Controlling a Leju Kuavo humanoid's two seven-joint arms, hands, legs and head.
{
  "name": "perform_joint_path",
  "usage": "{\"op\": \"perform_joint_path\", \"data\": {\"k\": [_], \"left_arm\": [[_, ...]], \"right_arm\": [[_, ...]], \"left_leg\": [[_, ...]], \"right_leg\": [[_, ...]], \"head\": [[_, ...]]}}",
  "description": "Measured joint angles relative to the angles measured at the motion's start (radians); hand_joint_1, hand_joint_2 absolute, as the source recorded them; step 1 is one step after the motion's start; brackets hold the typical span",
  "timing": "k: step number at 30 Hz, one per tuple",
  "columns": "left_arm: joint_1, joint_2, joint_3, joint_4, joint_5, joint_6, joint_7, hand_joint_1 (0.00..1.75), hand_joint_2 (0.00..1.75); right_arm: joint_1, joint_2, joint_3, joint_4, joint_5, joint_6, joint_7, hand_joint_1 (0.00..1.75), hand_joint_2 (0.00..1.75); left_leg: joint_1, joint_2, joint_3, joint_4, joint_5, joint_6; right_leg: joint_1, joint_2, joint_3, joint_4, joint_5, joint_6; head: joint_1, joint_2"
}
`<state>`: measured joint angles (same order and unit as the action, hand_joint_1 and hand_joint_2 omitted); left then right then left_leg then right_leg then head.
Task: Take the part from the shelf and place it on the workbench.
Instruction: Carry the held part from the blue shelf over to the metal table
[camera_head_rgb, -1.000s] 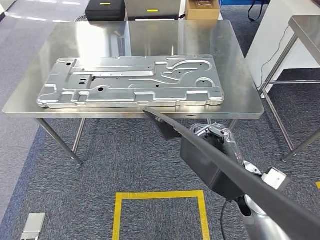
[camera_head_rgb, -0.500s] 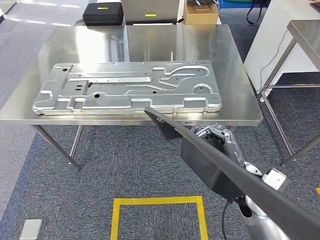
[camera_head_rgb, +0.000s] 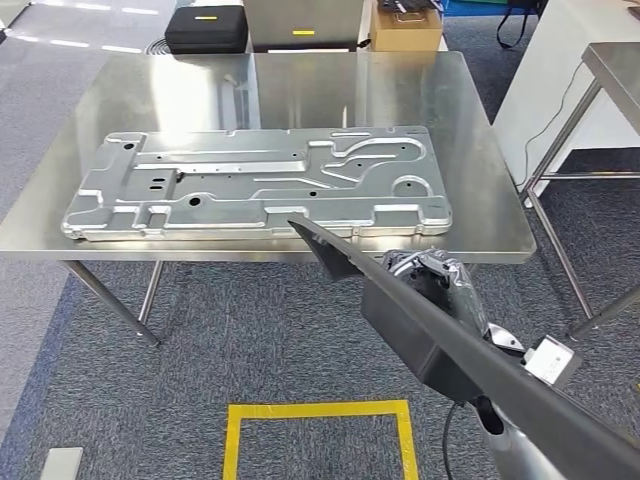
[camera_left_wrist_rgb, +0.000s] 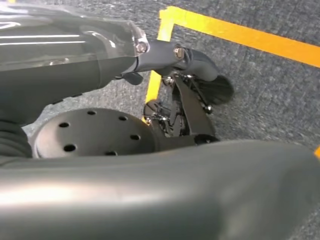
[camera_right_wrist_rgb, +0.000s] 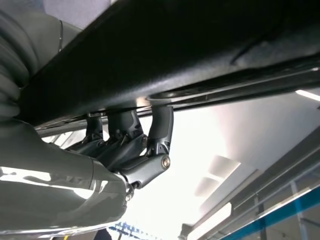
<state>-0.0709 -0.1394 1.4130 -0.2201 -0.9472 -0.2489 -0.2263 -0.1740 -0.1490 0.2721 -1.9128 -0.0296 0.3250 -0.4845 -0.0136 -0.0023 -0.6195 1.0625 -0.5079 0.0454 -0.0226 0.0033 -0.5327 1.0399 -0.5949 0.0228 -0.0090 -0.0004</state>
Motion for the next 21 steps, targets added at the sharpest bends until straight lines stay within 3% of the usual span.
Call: {"op": "perform_joint_path", "data": {"k": [2,3,5,6,7,8,10,12,17,19,21], "left_arm": [[-0.001,0.000,0.000,0.000,0.000,-0.001,-0.001,0.00,1.75],[-0.002,-0.001,0.000,0.000,0.000,-0.001,-0.001,0.00,1.75],[-0.002,-0.003,0.000,0.000,0.000,-0.002,-0.001,0.00,1.75],[-0.002,-0.005,0.000,0.000,0.000,-0.002,-0.001,0.00,1.75],[-0.001,-0.006,0.000,0.000,0.000,-0.002,0.000,0.00,1.75],[-0.001,-0.006,0.000,0.000,0.000,-0.002,0.000,0.00,1.75],[0.000,-0.006,0.000,0.000,0.000,-0.002,0.000,0.00,1.75],[-0.002,-0.007,0.000,0.000,0.000,-0.002,0.000,0.00,1.75],[-0.005,-0.007,0.000,0.000,0.000,-0.003,0.000,0.00,1.75],[-0.005,-0.007,0.000,0.000,0.000,-0.003,-0.001,0.00,1.75],[-0.004,-0.007,0.000,0.000,0.000,-0.003,-0.001,0.00,1.75]], "right_arm": [[-0.002,-0.001,-0.001,-0.001,-0.002,0.001,0.000,1.75,1.75],[-0.002,-0.002,-0.001,-0.001,-0.003,0.001,0.000,1.75,1.75],[-0.001,-0.006,-0.002,0.000,-0.003,0.002,0.000,1.75,1.75],[0.002,-0.007,-0.002,0.000,-0.003,0.003,0.000,1.75,1.75],[0.003,-0.009,-0.002,0.000,-0.003,0.003,0.000,1.75,1.75],[0.004,-0.010,-0.002,0.000,-0.003,0.003,0.000,1.75,1.75],[0.004,-0.012,-0.002,0.001,-0.003,0.004,0.000,1.75,1.75],[0.004,-0.014,-0.002,0.001,-0.004,0.005,0.000,1.75,1.75],[0.004,-0.015,-0.004,0.000,-0.004,0.007,0.000,1.75,1.75],[0.002,-0.015,-0.004,-0.001,-0.004,0.007,0.000,1.75,1.75],[0.002,-0.015,-0.004,-0.001,-0.004,0.007,0.000,1.75,1.75]], "left_leg": [[0.008,0.002,0.019,-0.026,-0.006,0.004],[0.011,0.003,0.027,-0.034,-0.007,0.005],[0.012,0.003,0.037,-0.037,-0.014,0.008],[0.012,0.003,0.042,-0.037,-0.019,0.008],[0.012,0.003,0.047,-0.037,-0.023,0.006],[0.013,0.003,0.055,-0.036,-0.029,0.004],[0.015,0.002,0.074,-0.035,-0.044,-0.006],[0.014,0.001,0.082,-0.029,-0.058,-0.019],[0.014,0.001,0.074,-0.003,-0.084,-0.037],[0.017,0.001,0.024,0.095,-0.129,-0.048],[0.020,0.001,-0.052,0.223,-0.167,-0.052]], "right_leg": [[0.002,-0.002,-0.007,0.023,-0.017,0.009],[0.002,-0.002,-0.026,0.063,-0.036,0.012],[0.002,-0.002,-0.099,0.188,-0.082,0.018],[0.002,-0.002,-0.134,0.240,-0.091,0.021],[0.001,-0.002,-0.155,0.261,-0.081,0.024],[0.000,-0.002,-0.156,0.242,-0.050,0.027],[-0.001,-0.004,-0.113,0.124,0.032,0.031],[0.001,-0.005,-0.075,0.032,0.066,0.024],[0.001,-0.002,-0.063,0.016,0.051,-0.012],[-0.001,-0.005,-0.056,0.015,0.045,-0.021],[-0.001,-0.006,-0.049,0.016,0.037,-0.025]], "head": [[0.001,0.000],[0.001,0.000],[0.001,0.000],[0.001,0.000],[0.001,0.000],[0.001,0.000],[0.001,0.000],[0.002,0.000],[0.001,0.000],[0.001,0.000],[0.001,0.000]]}}
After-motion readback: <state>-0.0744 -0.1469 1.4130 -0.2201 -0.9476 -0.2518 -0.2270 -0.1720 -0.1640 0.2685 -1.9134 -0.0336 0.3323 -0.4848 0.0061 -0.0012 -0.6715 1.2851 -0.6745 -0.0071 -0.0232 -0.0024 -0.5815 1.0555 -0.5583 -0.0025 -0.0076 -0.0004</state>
